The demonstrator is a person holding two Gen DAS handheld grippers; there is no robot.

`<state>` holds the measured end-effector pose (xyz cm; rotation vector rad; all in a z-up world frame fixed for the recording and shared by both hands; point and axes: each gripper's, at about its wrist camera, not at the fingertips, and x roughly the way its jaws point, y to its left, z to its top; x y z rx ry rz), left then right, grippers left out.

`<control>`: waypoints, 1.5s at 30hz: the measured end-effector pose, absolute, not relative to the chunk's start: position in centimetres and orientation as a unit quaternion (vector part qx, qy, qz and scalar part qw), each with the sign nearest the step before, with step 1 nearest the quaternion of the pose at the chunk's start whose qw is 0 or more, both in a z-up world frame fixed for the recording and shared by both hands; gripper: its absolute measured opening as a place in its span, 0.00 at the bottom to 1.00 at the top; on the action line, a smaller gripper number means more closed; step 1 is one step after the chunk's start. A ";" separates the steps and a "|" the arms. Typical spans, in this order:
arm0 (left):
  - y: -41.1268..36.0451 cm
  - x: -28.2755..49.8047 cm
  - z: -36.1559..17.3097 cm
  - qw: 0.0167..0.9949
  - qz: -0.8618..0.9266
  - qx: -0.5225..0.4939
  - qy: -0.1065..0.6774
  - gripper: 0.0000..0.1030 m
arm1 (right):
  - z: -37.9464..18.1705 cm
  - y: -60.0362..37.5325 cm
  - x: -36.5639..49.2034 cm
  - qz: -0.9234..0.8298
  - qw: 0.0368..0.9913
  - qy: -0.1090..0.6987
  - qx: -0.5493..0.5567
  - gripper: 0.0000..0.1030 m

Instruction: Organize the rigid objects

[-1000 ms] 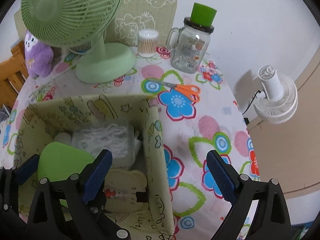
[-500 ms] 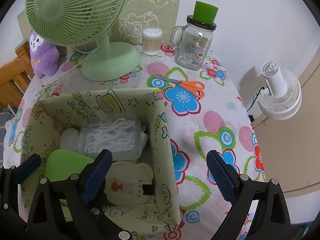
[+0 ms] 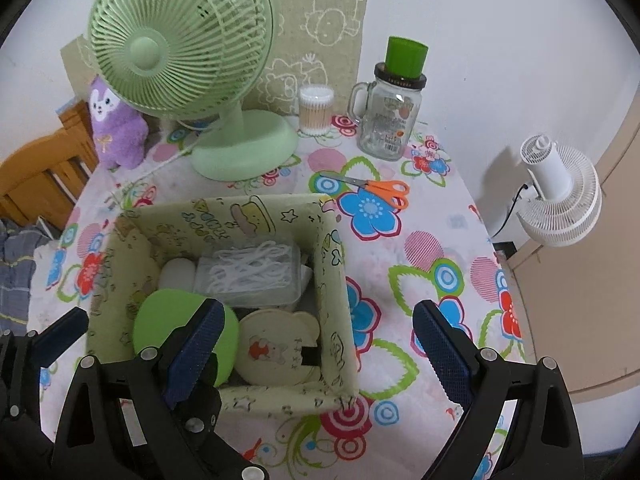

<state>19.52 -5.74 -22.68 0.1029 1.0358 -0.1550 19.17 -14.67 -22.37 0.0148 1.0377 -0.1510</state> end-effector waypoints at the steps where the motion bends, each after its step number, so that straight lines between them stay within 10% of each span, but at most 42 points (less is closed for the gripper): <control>1: -5.7 19.2 -22.4 0.865 -0.076 0.046 0.494 0.96 | -22.2 -14.6 19.0 -0.071 0.867 0.494 0.007 0.94; 45: 0.1 9.8 -8.7 0.925 -0.025 0.033 0.377 0.96 | -6.7 -15.6 8.2 -0.067 0.929 0.363 0.020 0.94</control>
